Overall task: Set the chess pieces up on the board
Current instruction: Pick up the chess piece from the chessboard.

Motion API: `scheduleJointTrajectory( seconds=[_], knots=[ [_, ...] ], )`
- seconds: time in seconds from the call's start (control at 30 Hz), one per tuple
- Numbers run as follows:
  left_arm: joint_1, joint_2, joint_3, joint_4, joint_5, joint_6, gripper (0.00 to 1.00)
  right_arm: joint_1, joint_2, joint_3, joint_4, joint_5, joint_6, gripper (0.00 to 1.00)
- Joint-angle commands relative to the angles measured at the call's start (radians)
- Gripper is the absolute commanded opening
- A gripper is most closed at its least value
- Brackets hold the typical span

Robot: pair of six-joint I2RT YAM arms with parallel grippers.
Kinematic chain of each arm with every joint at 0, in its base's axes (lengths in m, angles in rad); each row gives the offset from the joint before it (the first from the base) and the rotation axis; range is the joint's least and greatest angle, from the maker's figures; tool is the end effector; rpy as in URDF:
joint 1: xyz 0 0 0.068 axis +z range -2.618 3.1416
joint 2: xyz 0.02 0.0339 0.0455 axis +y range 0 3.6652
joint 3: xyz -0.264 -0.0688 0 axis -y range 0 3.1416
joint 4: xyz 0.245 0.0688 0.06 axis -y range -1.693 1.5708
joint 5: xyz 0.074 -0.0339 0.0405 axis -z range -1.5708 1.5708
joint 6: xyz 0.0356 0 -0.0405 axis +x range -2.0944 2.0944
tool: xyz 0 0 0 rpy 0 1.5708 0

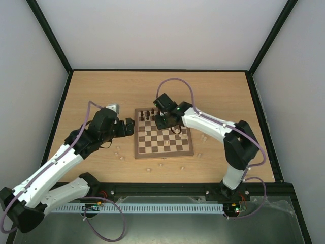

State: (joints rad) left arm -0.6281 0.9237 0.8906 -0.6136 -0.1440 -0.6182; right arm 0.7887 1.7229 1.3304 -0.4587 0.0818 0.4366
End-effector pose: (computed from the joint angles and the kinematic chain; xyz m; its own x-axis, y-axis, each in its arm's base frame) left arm 0.1607 -0.1104 0.3102 -0.6807 -0.2146 -0.7005 0.1158 0.9126 -0.3921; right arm 0.2709 0.2686 0.2538 -0.7633 -0.1703 -0.6232 -0.3822 0.8968 0.2230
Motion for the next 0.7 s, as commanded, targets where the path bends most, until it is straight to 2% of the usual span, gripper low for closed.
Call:
scheduleJointTrajectory(
  seconds=[0.0,0.17,0.67],
  knots=[
    [-0.003,-0.043,-0.022,-0.019,-0.009,-0.006,0.99,0.020,0.089,0.083,-0.055,0.045,-0.006,0.36],
    [-0.002,-0.042,-0.032,-0.007,-0.002,0.000,0.99,0.023,0.174,0.153,-0.088,0.077,-0.017,0.28],
    [-0.002,-0.029,-0.036,0.006,0.004,0.016,0.99,0.024,0.282,0.211,-0.103,0.104,-0.030,0.26]
  ],
)
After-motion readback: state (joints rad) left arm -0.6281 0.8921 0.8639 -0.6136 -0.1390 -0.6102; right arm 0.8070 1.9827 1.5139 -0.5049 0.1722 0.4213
